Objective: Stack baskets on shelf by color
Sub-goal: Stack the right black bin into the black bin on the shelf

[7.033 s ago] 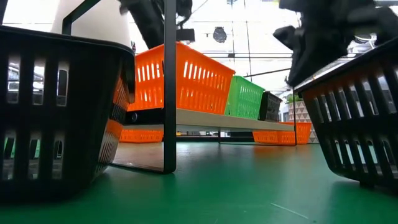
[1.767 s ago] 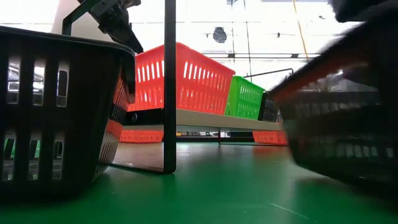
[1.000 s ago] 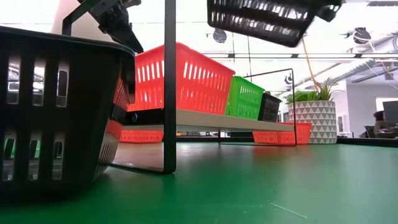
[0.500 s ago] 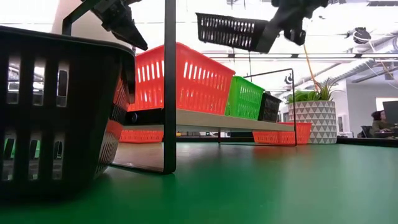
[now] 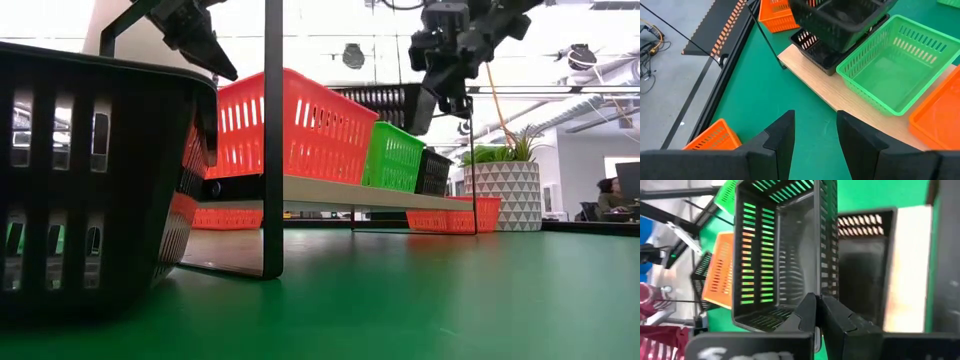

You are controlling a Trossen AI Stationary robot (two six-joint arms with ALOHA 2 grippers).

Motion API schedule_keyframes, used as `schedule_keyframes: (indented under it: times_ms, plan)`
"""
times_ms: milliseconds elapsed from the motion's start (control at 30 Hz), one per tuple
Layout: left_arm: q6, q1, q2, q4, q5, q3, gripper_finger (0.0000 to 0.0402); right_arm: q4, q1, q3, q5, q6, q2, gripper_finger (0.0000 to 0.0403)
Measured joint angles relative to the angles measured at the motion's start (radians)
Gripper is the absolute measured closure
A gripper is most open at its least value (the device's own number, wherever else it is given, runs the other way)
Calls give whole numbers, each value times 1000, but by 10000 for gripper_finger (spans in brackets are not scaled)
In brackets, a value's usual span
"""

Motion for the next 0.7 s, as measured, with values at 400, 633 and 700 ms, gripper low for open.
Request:
schedule_keyframes:
  times_ms: [400,633,700]
  plan:
    - [2,0,0,0,0,0,254,-45,-26,0,13,-9,5,397]
    - [1,0,0,0,0,0,254,-45,-26,-23,39,8,5,397]
    - [1,0,0,0,0,0,254,-37,-26,-42,39,18,5,397]
